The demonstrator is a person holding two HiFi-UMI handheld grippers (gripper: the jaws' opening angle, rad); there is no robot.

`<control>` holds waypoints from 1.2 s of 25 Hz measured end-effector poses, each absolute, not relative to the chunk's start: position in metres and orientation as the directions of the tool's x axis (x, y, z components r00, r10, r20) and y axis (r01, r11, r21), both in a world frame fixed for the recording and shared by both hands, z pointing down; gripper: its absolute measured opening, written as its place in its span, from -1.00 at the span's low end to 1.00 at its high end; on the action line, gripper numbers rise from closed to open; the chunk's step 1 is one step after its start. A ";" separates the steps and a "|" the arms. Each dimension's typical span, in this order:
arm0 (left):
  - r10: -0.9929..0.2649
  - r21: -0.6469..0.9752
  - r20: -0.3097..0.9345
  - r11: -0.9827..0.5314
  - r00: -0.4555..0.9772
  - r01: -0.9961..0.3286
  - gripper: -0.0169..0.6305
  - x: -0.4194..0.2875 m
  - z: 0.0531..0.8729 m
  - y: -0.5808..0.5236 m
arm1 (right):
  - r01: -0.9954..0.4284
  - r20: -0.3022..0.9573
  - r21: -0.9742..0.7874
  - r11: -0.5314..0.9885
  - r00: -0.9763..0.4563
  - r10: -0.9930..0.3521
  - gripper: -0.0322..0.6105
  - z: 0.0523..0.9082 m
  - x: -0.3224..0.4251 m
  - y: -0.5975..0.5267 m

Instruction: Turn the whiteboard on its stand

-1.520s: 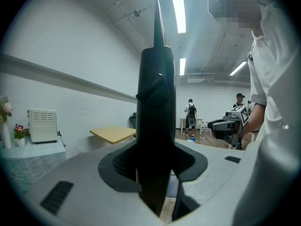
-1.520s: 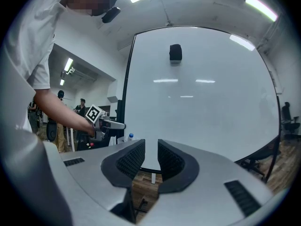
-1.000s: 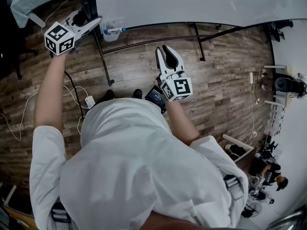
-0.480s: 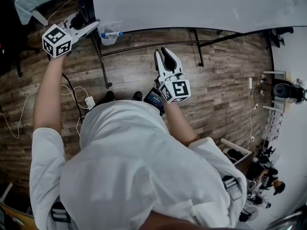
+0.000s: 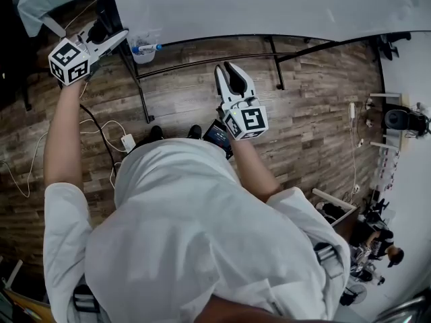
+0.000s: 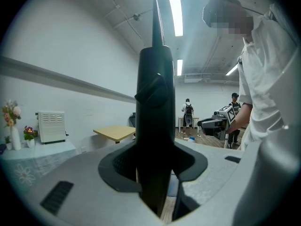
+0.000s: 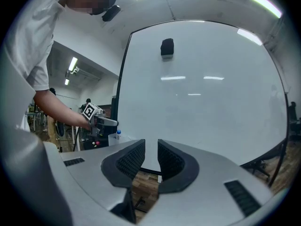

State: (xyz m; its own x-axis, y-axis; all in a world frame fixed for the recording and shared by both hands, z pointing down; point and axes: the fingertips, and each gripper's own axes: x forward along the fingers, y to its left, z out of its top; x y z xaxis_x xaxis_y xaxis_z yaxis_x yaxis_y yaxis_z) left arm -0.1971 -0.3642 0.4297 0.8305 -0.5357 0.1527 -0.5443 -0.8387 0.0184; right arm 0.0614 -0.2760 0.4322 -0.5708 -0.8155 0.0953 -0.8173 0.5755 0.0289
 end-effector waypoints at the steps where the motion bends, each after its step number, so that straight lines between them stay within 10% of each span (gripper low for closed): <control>1: -0.536 0.018 0.154 -0.839 0.830 -0.544 -0.40 -0.199 0.429 -0.364 | -0.815 0.097 0.031 0.578 -0.573 -0.814 -0.66 0.431 0.061 -0.276; 30: -0.554 0.021 0.165 -0.825 0.816 -0.565 -0.40 -0.271 0.432 -0.346 | -0.792 0.103 0.037 0.609 -0.604 -0.791 -0.68 0.434 0.022 -0.261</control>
State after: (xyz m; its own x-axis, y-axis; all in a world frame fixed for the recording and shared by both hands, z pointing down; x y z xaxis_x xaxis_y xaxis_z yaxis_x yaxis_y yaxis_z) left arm -0.2708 -0.3457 0.4323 0.8160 -0.5540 0.1650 -0.5645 -0.8251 0.0211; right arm 0.0218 -0.2606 0.4342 -0.6036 -0.7907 0.1028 -0.7920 0.6094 0.0369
